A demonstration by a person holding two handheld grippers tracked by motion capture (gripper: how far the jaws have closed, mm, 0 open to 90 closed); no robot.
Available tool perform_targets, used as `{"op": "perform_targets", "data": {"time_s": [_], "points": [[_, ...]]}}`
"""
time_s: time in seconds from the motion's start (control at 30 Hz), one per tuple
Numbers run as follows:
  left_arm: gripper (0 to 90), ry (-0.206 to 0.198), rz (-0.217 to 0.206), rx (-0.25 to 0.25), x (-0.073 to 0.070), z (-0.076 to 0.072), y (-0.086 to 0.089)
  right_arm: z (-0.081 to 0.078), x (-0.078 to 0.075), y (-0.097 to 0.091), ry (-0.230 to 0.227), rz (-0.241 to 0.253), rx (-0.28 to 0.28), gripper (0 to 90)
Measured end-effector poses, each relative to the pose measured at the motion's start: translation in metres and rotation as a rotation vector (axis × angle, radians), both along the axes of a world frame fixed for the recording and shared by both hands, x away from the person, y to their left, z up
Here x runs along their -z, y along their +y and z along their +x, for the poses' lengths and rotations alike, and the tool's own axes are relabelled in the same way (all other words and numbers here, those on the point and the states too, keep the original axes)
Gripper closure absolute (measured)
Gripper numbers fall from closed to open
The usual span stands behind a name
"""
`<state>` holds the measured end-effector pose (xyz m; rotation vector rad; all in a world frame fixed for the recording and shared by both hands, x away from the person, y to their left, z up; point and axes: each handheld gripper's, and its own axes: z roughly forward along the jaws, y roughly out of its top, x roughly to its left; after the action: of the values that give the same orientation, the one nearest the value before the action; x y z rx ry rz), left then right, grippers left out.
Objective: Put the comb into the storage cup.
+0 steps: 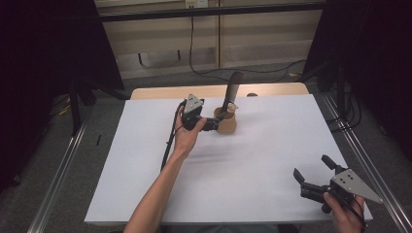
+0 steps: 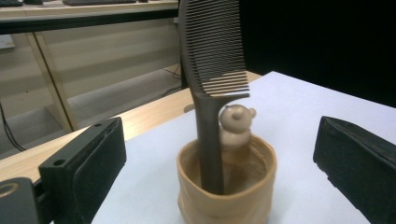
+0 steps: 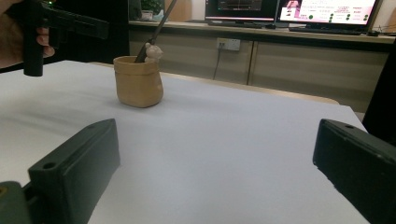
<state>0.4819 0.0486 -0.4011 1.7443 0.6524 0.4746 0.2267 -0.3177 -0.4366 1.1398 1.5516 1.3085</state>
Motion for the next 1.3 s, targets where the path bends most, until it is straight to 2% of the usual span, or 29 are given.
{"op": "perform_targets", "data": {"time_s": [0.03,0.2,0.4,0.43,0.53,0.7,0.73,0.9,0.93,1.13,1.3], "points": [[3.5,-0.014,0.0,0.003,-0.001,-0.002,0.001,0.0,0.0,0.0,0.002,-0.001,-0.001,0.2],[3.9,-0.028,-0.015,-0.023,-0.005,-0.01,0.01,0.0,0.0,0.0,0.0,-0.004,0.002,0.2],[3.2,-0.014,-0.05,-0.082,-0.004,-0.015,0.023,0.001,0.0,0.001,-0.001,-0.009,0.001,0.2],[3.2,-0.012,-0.059,-0.082,-0.004,-0.016,0.024,0.0,0.0,0.001,-0.002,-0.006,-0.001,0.2],[3.2,-0.029,-0.044,-0.068,-0.007,-0.022,0.029,0.0,0.0,0.001,-0.001,-0.007,0.003,0.2],[2.2,-0.044,-0.065,-0.066,-0.015,-0.033,0.036,0.001,0.0,0.002,-0.004,-0.011,-0.003,0.2],[1.9,-0.035,-0.071,-0.067,-0.016,-0.035,0.037,0.001,0.0,0.003,-0.004,-0.011,-0.002,0.2],[1.3,-0.041,-0.066,-0.056,-0.015,-0.045,0.042,0.001,-0.001,0.003,-0.004,-0.012,-0.003,0.2],[1.3,-0.044,-0.067,-0.067,-0.015,-0.047,0.043,0.001,-0.001,0.003,-0.007,-0.012,-0.004,0.2],[2.3,-0.066,-0.07,-0.06,-0.018,-0.057,0.053,0.001,-0.001,0.004,-0.009,-0.014,-0.002,0.2],[2.3,-0.043,-0.119,-0.069,-0.015,-0.064,0.067,0.0,-0.001,0.004,-0.009,-0.012,-0.006,0.2]]}}
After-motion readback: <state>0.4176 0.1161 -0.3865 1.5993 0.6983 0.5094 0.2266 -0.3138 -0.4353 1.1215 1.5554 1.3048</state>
